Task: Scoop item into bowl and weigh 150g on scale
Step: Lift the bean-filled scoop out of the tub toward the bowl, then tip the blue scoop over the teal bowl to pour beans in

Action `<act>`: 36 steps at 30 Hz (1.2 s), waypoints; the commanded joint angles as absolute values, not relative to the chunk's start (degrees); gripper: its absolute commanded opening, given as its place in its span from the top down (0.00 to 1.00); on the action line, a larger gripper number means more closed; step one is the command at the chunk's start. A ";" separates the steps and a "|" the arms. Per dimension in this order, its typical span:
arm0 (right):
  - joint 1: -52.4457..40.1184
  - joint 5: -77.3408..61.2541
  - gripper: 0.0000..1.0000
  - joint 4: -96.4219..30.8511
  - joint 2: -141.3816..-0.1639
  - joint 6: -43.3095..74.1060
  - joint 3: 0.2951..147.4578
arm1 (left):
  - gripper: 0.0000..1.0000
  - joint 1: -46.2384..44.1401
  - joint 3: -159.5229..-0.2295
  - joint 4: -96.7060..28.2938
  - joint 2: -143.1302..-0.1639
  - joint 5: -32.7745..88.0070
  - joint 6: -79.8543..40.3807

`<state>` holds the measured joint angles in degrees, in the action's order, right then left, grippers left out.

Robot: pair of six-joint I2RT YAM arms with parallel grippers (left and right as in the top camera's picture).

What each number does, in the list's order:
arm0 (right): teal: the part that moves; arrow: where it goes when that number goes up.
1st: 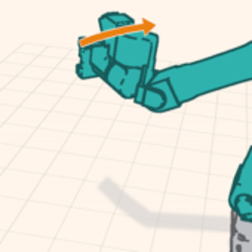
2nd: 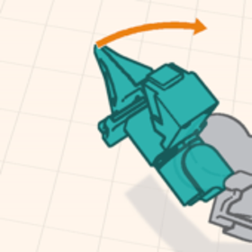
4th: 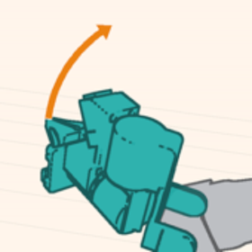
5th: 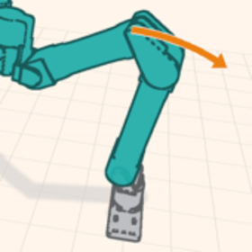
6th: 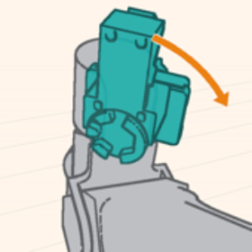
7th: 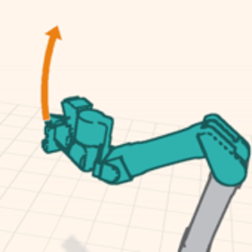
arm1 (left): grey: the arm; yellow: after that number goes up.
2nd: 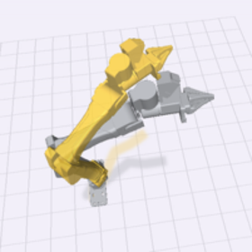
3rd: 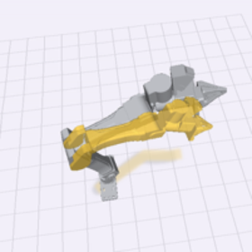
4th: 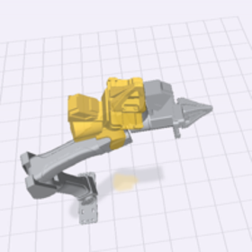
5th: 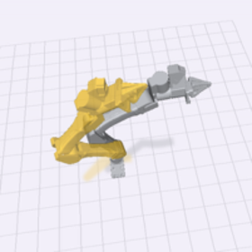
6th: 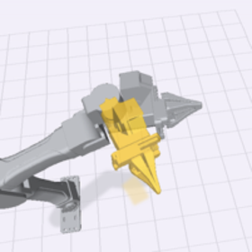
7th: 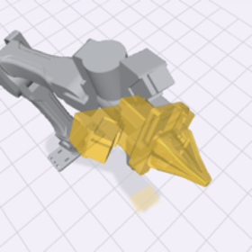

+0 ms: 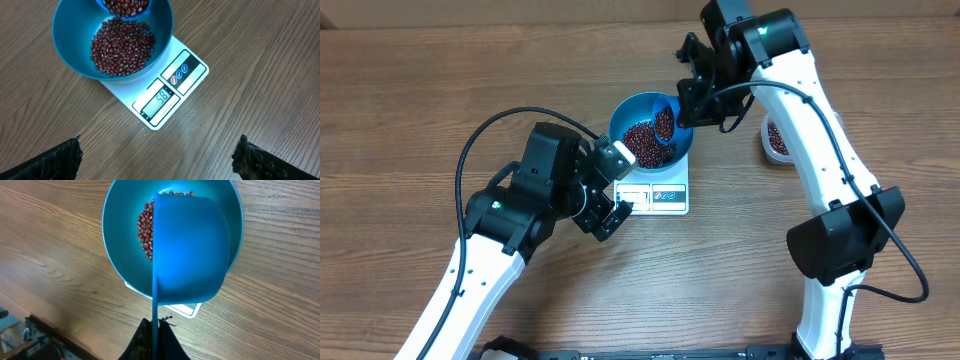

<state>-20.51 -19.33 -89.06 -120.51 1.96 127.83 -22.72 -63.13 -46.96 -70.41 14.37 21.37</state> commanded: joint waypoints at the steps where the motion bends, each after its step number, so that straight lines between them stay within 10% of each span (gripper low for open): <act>1: -21.47 -15.09 0.96 -88.55 -119.48 3.57 129.45 | 0.00 -22.41 -63.48 -46.89 -70.39 14.41 20.99; 36: -30.37 2.96 0.96 -86.02 -119.48 4.95 129.38 | 0.01 -22.41 -63.48 -46.89 -70.39 14.41 20.97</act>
